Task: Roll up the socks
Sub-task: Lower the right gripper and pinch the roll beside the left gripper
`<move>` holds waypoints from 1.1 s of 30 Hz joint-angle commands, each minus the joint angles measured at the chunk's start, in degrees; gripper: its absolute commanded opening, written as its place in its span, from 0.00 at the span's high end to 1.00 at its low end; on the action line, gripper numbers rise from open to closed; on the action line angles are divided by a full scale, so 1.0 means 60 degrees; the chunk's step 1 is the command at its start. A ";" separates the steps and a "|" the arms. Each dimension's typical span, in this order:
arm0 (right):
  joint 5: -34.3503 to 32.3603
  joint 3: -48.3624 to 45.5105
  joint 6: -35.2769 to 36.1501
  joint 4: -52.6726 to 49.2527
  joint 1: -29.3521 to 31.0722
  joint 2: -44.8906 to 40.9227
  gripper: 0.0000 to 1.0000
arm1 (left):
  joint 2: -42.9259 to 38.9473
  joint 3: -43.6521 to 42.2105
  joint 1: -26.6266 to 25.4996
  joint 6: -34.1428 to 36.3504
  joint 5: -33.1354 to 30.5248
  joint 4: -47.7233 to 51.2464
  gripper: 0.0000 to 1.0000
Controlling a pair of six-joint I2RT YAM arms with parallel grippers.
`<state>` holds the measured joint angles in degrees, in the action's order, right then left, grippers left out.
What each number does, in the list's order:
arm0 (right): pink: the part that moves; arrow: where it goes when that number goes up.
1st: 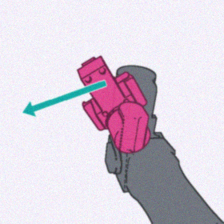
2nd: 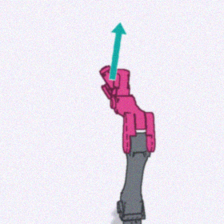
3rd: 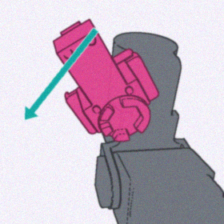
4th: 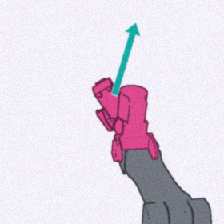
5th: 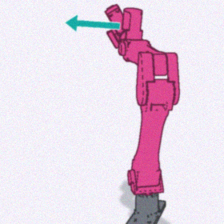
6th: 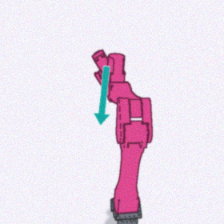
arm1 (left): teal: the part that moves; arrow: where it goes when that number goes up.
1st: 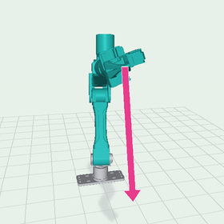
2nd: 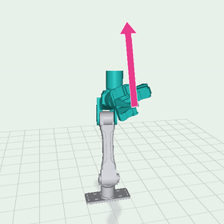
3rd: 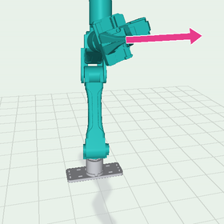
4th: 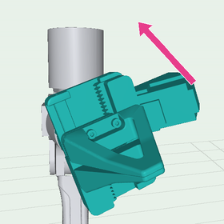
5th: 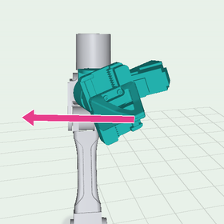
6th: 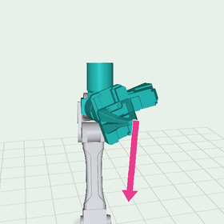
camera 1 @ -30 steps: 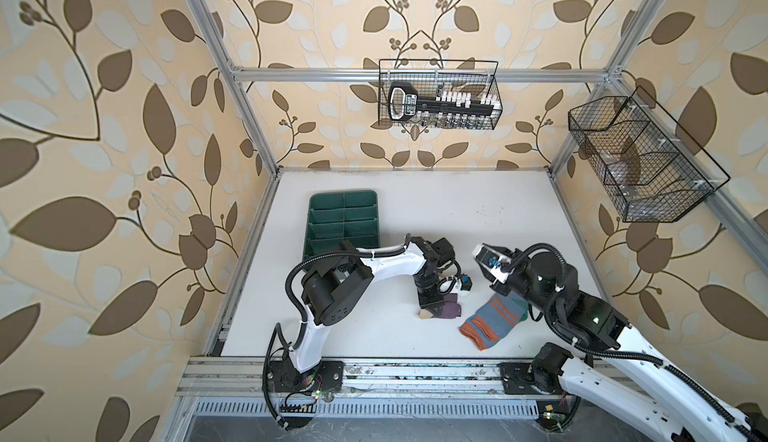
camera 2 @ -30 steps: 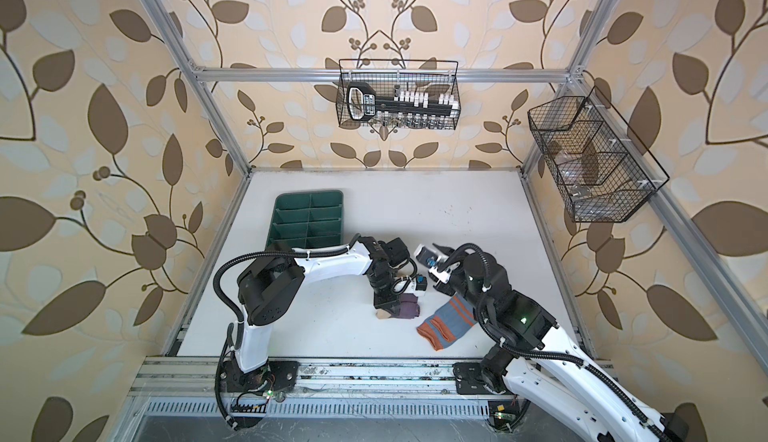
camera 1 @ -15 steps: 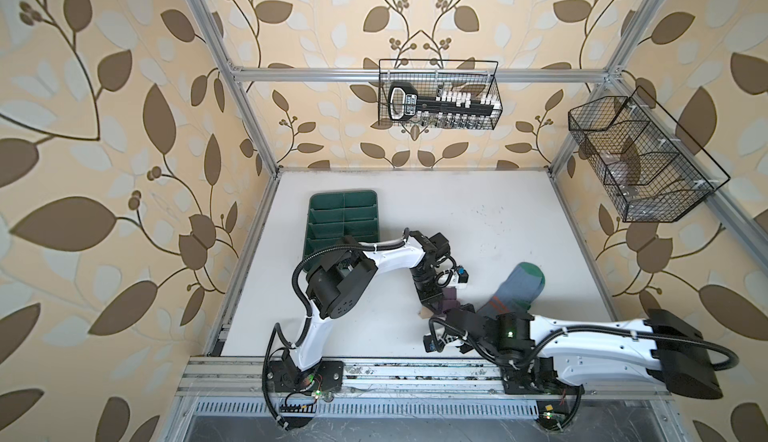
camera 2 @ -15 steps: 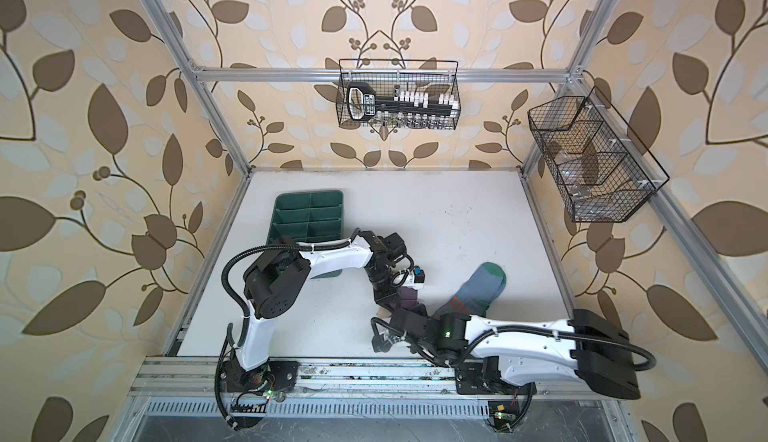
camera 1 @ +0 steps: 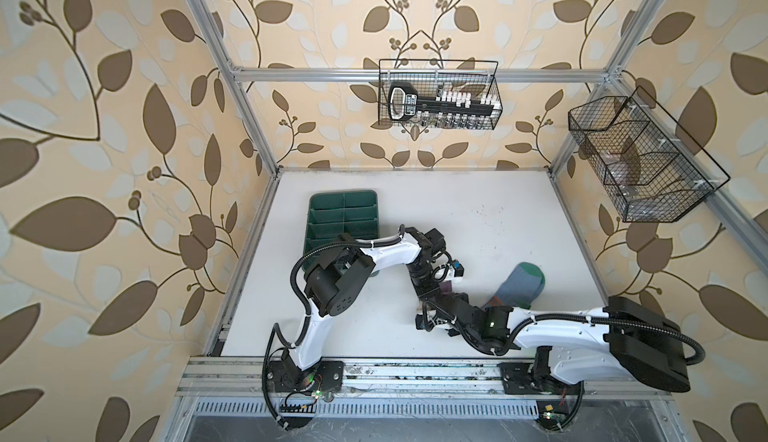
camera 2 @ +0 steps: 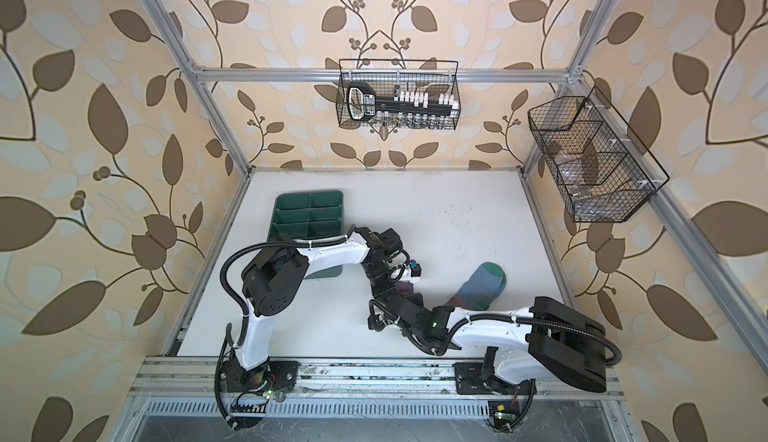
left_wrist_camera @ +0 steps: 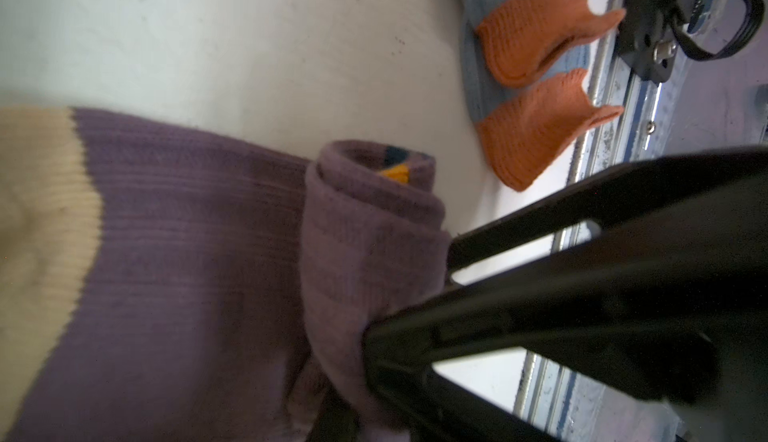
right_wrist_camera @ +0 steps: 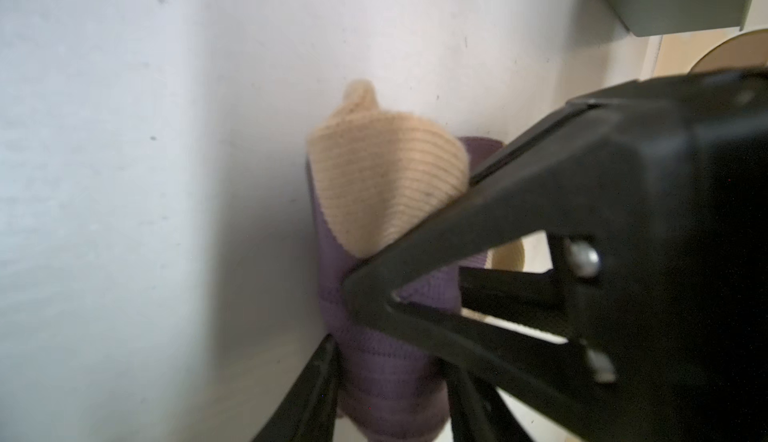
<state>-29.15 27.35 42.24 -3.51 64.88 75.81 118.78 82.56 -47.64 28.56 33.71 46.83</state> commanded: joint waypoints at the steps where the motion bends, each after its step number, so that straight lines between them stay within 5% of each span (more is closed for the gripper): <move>1: -0.0225 -0.0153 -0.0052 0.0611 -0.0232 -0.0157 0.57 | 0.0449 -0.0534 -0.0205 0.0197 -0.0873 0.0501 0.92; 10: 0.0541 0.0047 -0.0198 0.0678 -0.0623 0.0874 0.61 | 0.0351 -0.0539 -0.0205 0.0163 -0.0856 0.0436 0.92; 16: 0.1020 0.0362 -0.0437 -0.0370 -0.0477 0.0912 0.90 | -0.0100 -0.0693 -0.0205 -0.0015 -0.1243 0.0042 0.89; 18: 0.1321 0.0486 -0.0670 -0.0802 -0.0391 0.0900 1.00 | -0.0482 -0.0882 -0.0205 -0.0192 -0.1694 -0.0308 0.85; 26: 0.1861 0.0729 -0.1100 -0.1735 -0.0322 0.0646 1.00 | -0.2715 -0.1816 -0.0198 -0.0629 -0.3392 -0.1684 0.57; 30: 0.2190 0.1044 -0.1291 -0.2528 -0.0331 0.0620 1.00 | -0.4110 -0.2538 -0.0176 -0.0641 -0.4639 -0.2564 0.53; 33: 0.2666 0.1362 -0.1399 -0.3190 -0.0392 0.0644 1.00 | -0.5894 -0.3771 -0.0161 -0.0610 -0.6604 -0.4167 0.53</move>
<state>-18.83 34.22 35.33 -13.74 62.61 79.50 92.66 63.42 -49.34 25.04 6.96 30.50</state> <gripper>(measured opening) 0.087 0.471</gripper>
